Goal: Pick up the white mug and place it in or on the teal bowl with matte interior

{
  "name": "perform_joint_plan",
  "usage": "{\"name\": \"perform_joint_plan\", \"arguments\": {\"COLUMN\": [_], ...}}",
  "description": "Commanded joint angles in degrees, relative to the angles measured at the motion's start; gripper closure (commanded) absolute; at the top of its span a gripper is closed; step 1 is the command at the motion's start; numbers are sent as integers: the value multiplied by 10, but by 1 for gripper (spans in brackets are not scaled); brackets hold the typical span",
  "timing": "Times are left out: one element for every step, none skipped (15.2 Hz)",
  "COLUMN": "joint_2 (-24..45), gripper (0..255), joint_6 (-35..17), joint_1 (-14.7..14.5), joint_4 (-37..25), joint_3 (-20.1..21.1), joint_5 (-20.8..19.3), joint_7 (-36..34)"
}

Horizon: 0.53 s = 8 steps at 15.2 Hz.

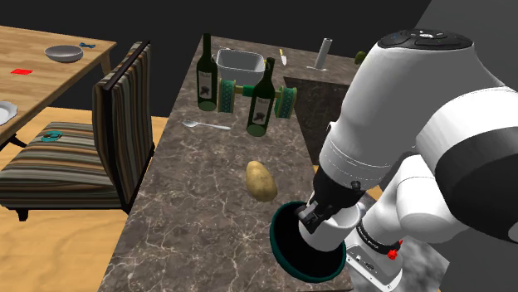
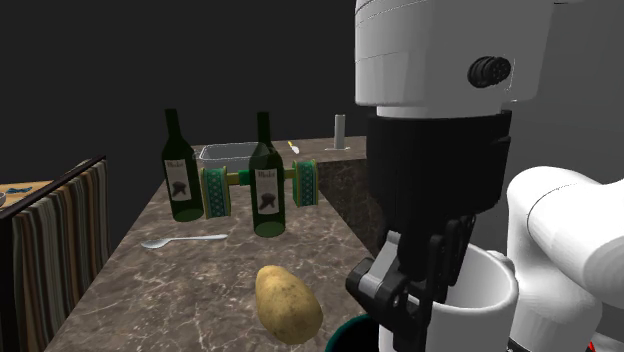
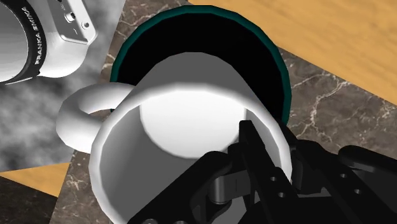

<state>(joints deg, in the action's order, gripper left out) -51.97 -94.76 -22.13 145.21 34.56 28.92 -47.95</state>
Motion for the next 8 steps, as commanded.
{"name": "perform_joint_plan", "arguments": {"joint_2": [0, 0, 1, 1, 2, 3, 4, 5], "gripper": [255, 255, 255, 255, 255, 255, 255, 255], "joint_6": [-15, -22, -30, -37, -44, -52, -60, -61], "joint_1": [-2, -3, -4, -5, -5, -6, -7, -7], "joint_4": [15, 21, 28, 35, 41, 48, 54, 56], "joint_3": [7, 11, 15, 18, 22, 26, 30, 31], "joint_5": [7, 10, 13, 16, 19, 23, 26, 27], "joint_7": [2, 2, 3, 4, 5, 6, 7, 7]}}
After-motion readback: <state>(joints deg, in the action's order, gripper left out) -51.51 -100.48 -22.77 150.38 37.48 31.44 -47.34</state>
